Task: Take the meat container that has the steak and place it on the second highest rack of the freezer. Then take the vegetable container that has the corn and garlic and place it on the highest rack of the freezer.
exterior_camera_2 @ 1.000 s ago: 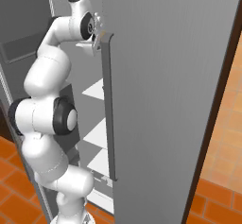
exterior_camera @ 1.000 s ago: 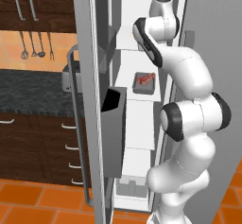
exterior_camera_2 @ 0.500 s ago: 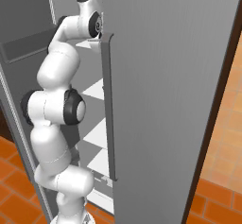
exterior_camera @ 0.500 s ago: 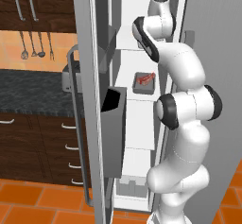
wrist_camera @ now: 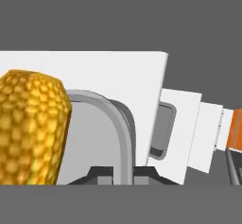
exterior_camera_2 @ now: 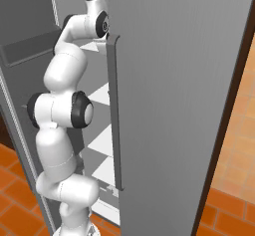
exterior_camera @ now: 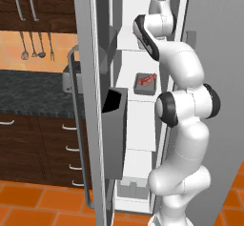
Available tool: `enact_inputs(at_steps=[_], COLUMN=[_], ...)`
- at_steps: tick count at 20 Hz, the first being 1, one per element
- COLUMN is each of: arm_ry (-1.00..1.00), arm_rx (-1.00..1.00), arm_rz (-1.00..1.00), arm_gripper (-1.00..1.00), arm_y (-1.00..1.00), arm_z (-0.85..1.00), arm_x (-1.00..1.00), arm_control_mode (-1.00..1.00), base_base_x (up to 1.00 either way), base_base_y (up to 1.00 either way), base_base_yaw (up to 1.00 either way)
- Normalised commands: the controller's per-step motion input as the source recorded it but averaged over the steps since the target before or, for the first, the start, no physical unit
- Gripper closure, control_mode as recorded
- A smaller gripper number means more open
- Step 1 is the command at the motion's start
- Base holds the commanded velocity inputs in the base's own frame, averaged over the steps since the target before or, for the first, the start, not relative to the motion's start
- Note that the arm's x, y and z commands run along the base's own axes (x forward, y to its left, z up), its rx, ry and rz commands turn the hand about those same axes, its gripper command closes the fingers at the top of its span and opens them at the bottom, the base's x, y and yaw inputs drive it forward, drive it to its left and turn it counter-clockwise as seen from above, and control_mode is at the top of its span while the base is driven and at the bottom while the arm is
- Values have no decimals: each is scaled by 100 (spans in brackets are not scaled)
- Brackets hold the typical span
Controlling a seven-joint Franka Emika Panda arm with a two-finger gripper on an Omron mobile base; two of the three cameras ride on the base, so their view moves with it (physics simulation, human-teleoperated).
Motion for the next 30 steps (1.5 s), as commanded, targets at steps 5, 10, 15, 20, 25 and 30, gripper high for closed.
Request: enact_inputs(at_steps=[5, 10, 15, 20, 25, 30], arm_ry=[-3, -2, 0, 0, 0, 0], arm_rx=[0, 0, 0, 0, 0, 0], arm_rz=[-1, -1, 0, 0, 0, 0], arm_gripper=[100, 100, 100, 100, 100, -100], arm_y=[0, 0, 0, 0, 0, 0], arm_z=[-2, -2, -24, -15, 0, 0], arm_x=[23, 34, 2, 0, 0, 0], arm_control_mode=[-100, -100, -100, -100, -100, -100], base_base_x=[0, 0, 0, 0, 0, 0], base_base_y=[0, 0, 0, 0, 0, 0], base_base_yaw=[0, 0, 0, 0, 0, 0])
